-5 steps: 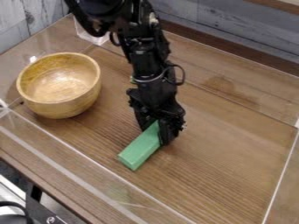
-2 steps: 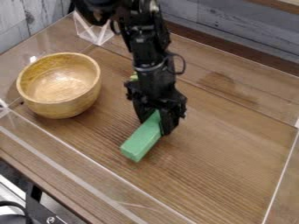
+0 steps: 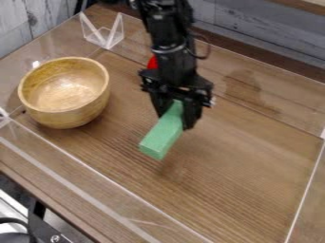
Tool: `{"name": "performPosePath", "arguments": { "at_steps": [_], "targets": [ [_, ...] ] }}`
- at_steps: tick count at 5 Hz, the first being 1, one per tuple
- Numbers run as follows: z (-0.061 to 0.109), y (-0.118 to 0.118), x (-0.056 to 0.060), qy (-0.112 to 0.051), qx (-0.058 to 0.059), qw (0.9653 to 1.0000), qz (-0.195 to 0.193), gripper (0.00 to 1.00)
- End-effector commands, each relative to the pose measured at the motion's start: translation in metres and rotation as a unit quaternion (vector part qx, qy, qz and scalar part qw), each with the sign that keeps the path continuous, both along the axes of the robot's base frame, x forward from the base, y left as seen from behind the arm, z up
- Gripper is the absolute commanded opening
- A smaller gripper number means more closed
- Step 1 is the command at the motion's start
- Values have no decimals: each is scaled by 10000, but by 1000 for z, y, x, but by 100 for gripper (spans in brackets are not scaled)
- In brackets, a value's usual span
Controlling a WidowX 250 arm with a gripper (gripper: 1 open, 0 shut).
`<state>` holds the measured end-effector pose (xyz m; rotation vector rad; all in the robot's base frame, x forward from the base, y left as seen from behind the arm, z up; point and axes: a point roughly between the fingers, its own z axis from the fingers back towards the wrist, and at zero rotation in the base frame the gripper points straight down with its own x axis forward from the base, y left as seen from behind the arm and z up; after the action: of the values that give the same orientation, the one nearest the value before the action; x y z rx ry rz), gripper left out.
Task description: Remove the green block from the brown bowl and put it on the table
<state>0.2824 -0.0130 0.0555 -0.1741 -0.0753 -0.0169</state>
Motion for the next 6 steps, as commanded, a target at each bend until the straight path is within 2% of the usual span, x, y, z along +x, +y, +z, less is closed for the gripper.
{"name": "performPosePath", "arguments": {
  "at_steps": [1, 2, 3, 5, 6],
  "targets": [
    [4, -21, 15, -255, 49, 9996, -144, 0],
    [0, -27, 23, -266, 88, 9996, -98, 0],
    [-1, -23, 23, -258, 112, 9996, -64, 0],
    [-8, -13, 29, -248, 139, 9991, -311, 0],
    [-3, -12, 29, -246, 157, 9996, 66, 0]
  ]
}}
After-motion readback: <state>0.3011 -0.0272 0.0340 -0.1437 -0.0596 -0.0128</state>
